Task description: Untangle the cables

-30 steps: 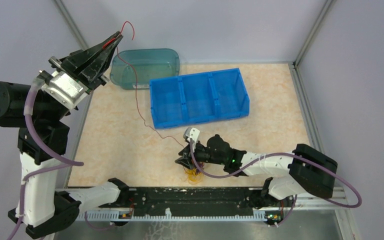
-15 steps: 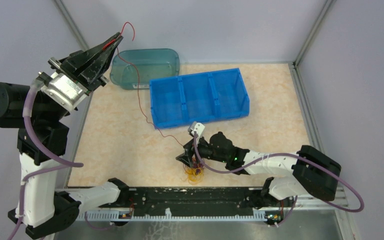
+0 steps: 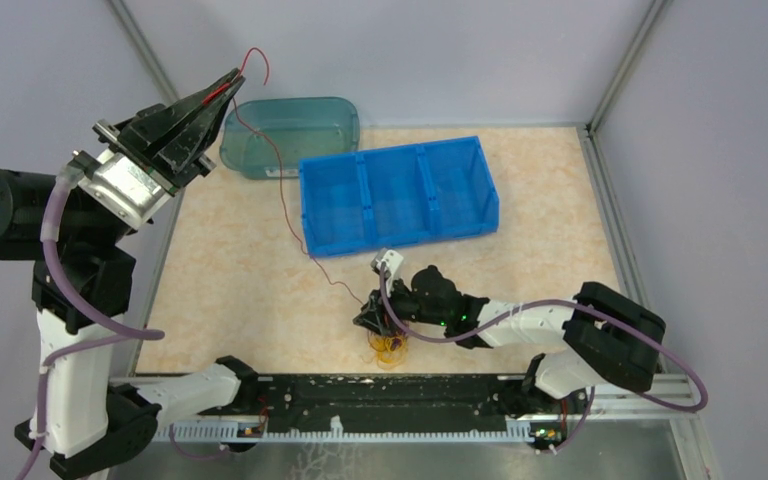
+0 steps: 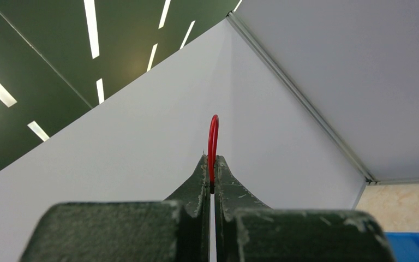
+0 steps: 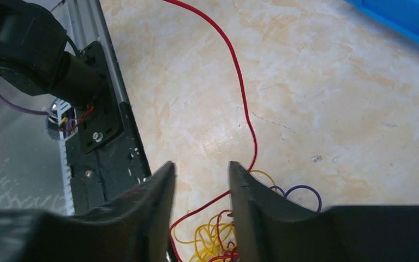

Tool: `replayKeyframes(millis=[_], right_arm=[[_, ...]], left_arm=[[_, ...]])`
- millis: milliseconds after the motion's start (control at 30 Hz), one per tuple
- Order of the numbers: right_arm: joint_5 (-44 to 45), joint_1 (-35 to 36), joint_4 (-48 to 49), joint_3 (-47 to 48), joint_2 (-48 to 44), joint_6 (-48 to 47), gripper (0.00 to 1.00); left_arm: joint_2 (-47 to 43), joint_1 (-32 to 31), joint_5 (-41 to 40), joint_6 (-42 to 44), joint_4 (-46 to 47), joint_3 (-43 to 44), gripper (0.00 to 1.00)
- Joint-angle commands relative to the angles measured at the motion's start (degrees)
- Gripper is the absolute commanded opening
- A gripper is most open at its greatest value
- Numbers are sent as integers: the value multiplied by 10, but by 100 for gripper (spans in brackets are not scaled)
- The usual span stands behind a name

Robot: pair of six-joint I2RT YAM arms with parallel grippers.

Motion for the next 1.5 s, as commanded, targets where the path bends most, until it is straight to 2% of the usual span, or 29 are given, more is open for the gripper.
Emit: replayKeyframes(millis=[0, 33, 100, 167, 433, 667, 800, 1000, 1067, 1200, 1333, 1467], right_arm=[[11, -11, 3, 31, -9, 20, 50], [11, -14, -6, 34, -16, 28, 59], [10, -16, -17, 37, -34, 42, 69], [9, -19, -22, 37, -57, 61, 75], [21, -35, -28, 4, -129, 90, 75], [0, -37, -11, 2, -84, 105, 73], [-36, -37, 36, -1, -36, 135, 65], [-87, -37, 142, -28, 0, 181, 47], [-91, -37, 159, -38, 0, 184, 36], [-89, -37, 154, -37, -8, 172, 0], [-73, -37, 114, -11, -51, 142, 0], [-56, -37, 59, 37, -110, 100, 0]], left_arm=[[-7, -2, 9, 2, -2, 1, 0], [-6, -2, 8, 3, -2, 3, 0], [-5, -2, 8, 7, -3, 4, 0], [-6, -2, 9, 8, -4, 4, 0], [-9, -2, 11, 9, -4, -5, 0], [-8, -3, 14, 5, -2, -2, 0], [-6, -2, 13, 6, -2, 0, 0], [-7, -2, 13, 11, -8, -1, 0], [-8, -2, 12, 12, -9, -5, 0], [-10, -2, 14, 2, -13, -14, 0], [-23, -2, 26, -47, -43, -42, 0], [-49, -2, 66, -132, -86, -109, 1]])
